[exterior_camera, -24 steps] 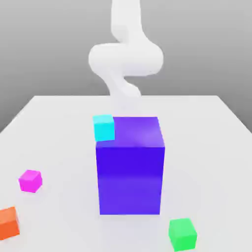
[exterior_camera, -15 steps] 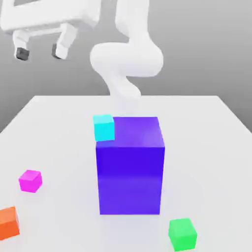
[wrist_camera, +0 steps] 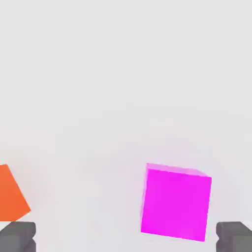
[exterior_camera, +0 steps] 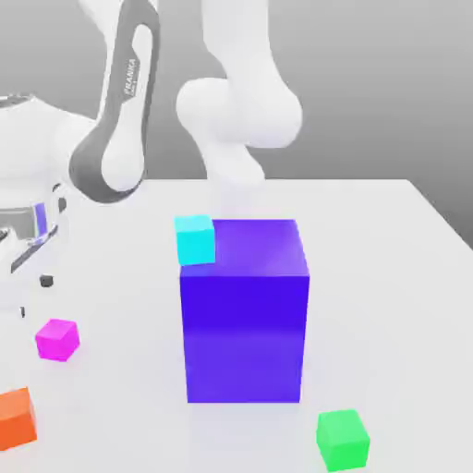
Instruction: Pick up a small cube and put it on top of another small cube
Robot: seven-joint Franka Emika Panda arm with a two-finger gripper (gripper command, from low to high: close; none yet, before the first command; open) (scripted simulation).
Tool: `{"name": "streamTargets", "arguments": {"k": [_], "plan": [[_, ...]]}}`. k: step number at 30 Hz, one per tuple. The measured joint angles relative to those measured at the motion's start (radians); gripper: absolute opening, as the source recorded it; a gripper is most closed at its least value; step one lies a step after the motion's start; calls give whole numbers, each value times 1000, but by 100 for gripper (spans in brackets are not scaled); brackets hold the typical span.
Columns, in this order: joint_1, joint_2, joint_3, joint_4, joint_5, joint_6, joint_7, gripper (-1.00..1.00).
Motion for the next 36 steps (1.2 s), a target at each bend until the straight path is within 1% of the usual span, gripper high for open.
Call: {"name": "streamTargets", "arguments": {"k": [2,5,6,13,16,19,20,23,30,36], "plan": [[-17,73,25,9,46,55,-25,0],[-64,181,79,29,83,142,-52,0],[-70,202,87,33,92,158,-59,-100],[-73,199,90,33,89,158,-57,-100],[-48,111,56,15,53,88,-28,-100],[-34,4,28,-6,-7,4,16,-100],[-31,-18,35,9,-2,-14,9,-100],[48,-33,110,59,-10,-61,-30,-100],[287,-14,320,165,-73,-160,-123,-100],[455,-4,483,236,-118,-229,-192,-100]]}}
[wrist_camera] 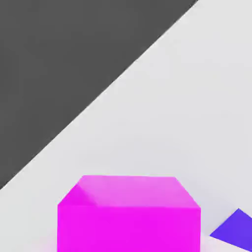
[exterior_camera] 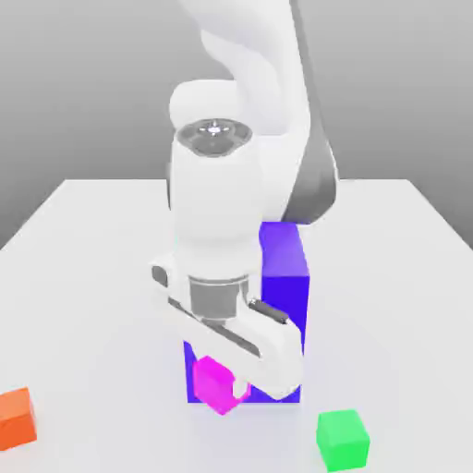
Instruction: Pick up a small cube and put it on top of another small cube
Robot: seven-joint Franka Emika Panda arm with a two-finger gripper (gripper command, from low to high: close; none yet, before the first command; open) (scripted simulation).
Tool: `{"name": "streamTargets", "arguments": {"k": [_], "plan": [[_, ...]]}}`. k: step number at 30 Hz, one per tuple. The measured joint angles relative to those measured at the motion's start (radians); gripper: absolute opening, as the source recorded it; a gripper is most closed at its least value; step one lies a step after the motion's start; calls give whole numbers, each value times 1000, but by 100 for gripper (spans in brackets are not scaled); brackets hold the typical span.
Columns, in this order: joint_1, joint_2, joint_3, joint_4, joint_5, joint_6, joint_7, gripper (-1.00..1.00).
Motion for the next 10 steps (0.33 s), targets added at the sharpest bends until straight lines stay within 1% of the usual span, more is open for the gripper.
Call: {"name": "streamTargets", "arguments": {"k": [2,3,6,7,10], "plan": [[59,26,43,17,-47,-10,-1,-100],[79,55,45,23,-77,5,12,-100],[126,156,6,35,-167,83,69,-100],[139,183,-9,37,-188,105,83,100],[139,183,-9,37,-188,105,83,100]]}}
